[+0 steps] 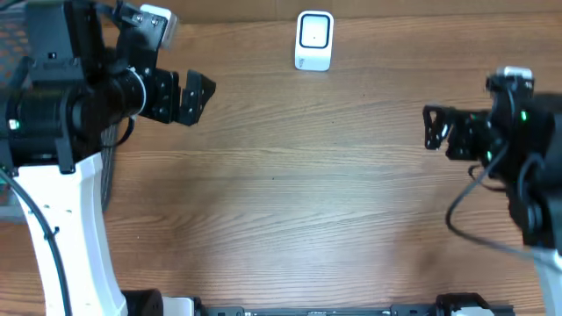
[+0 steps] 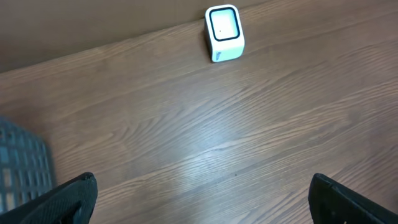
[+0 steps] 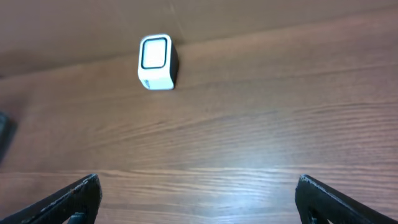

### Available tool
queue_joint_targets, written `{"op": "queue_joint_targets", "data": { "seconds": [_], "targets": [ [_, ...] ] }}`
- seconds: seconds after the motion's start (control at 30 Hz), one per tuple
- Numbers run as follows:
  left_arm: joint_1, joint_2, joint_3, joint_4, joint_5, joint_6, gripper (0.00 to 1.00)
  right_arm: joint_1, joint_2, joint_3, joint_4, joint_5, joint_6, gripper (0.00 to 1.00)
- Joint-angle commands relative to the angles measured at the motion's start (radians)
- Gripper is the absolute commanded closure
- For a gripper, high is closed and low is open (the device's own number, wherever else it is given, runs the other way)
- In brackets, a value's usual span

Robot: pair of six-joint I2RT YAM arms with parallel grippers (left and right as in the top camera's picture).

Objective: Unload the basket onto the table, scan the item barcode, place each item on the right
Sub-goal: 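Raise the left gripper and move it over the grey basket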

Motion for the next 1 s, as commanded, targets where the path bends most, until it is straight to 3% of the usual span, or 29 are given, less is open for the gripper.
{"op": "queue_joint_targets", "data": {
  "seconds": [0.0, 0.1, 0.17, 0.3, 0.4, 0.53, 0.7, 0.97],
  "targets": [
    [0.004, 0.028, 0.026, 0.008, 0.056, 0.007, 0.0, 0.003, 0.08, 0.048, -0.006, -0.027, -0.022, 0.0],
    [0.005, 0.037, 0.027, 0.031, 0.043, 0.021, 0.0, 0.004, 0.125, 0.048, 0.008, -0.048, -0.019, 0.0],
    [0.032, 0.037, 0.038, 0.059, -0.026, -0.035, 0.0, 0.004, 0.14, 0.048, 0.019, -0.076, -0.018, 0.0],
    [0.226, 0.037, 0.091, 0.119, -0.166, -0.231, 0.0, 0.004, 0.143, 0.048, 0.032, -0.071, -0.019, 0.0],
    [0.448, 0.069, 0.09, 0.151, -0.284, -0.339, 0.0, 0.004, 0.143, 0.047, 0.039, -0.071, -0.019, 0.0],
    [0.601, 0.161, 0.09, 0.137, -0.283, -0.328, 0.0, 0.004, 0.143, 0.045, 0.018, -0.071, -0.019, 0.0],
    [0.638, 0.281, 0.09, 0.134, -0.302, -0.299, 0.04, 0.004, 0.144, 0.044, -0.004, -0.071, -0.019, 0.0],
    [0.64, 0.488, 0.09, 0.165, -0.29, -0.281, 0.01, 0.004, 0.144, 0.044, -0.029, -0.071, -0.018, 0.0]
  ]
}}
